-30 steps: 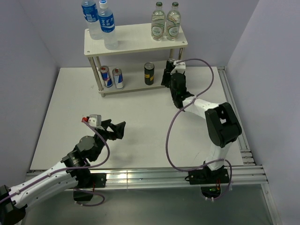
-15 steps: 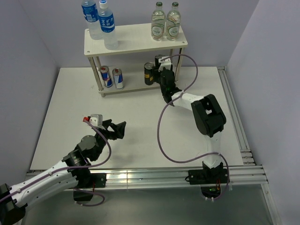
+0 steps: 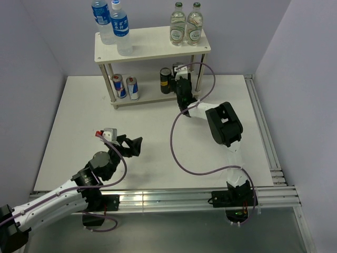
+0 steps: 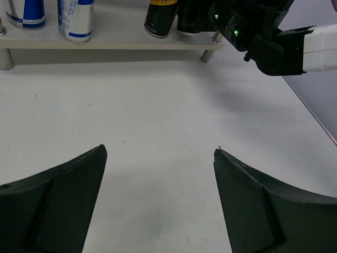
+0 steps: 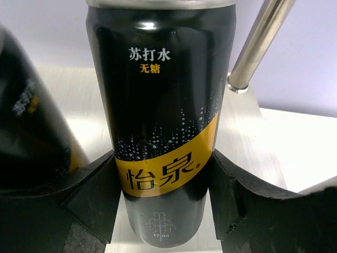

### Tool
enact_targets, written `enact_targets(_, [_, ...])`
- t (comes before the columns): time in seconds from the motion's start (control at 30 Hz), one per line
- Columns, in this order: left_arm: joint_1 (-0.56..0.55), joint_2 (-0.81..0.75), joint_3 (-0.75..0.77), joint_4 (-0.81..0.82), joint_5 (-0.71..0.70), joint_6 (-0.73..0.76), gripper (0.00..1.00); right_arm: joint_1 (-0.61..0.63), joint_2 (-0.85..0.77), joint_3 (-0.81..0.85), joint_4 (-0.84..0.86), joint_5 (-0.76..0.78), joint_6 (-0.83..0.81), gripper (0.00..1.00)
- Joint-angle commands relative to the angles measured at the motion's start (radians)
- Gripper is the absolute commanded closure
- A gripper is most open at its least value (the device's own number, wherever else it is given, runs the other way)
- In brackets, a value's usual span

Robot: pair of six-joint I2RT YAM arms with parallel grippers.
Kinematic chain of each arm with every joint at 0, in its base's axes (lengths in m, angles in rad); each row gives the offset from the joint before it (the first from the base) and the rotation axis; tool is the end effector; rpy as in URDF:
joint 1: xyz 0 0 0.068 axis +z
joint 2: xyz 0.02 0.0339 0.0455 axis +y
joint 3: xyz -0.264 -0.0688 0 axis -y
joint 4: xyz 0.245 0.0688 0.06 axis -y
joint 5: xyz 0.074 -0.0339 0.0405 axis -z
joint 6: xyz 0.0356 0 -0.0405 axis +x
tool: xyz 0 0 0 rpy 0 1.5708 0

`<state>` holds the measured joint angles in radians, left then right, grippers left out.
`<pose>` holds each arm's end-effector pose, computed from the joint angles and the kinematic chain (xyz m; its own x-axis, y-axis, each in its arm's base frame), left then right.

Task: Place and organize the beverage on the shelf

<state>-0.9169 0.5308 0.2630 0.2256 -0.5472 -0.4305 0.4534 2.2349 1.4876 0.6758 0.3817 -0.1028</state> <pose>0.1052 -0.1068 0.2358 -0.1742 -0.3585 -0.9171 0.3179 0.8610 -0.3970 0.4643 0.2115 0.1912 -0.0564 -0.1334 -0.9894 -0.0787 0.9885 -0.1288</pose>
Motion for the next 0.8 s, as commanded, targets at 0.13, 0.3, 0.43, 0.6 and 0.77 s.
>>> enact_targets(0.13, [-0.002,0.014,0.007,0.046,0.000,0.016,0.11,-0.025,0.017,0.080,0.185,0.055,-0.024,1.00])
enact_targets(0.3, [-0.002,0.014,0.008,0.044,0.003,0.015,0.11,-0.028,-0.011,0.057,0.153,0.059,-0.021,1.00])
enact_targets(0.43, [-0.002,0.005,0.010,0.038,0.006,0.013,0.11,-0.027,-0.021,0.062,0.099,0.046,-0.020,1.00])
enact_targets(0.6, [-0.002,-0.008,0.007,0.037,0.004,0.012,0.12,-0.028,-0.015,0.095,0.033,-0.001,-0.029,1.00])
enact_targets(0.77, [-0.002,-0.009,0.007,0.034,0.006,0.012,0.12,-0.039,0.008,0.166,-0.093,-0.056,-0.002,1.00])
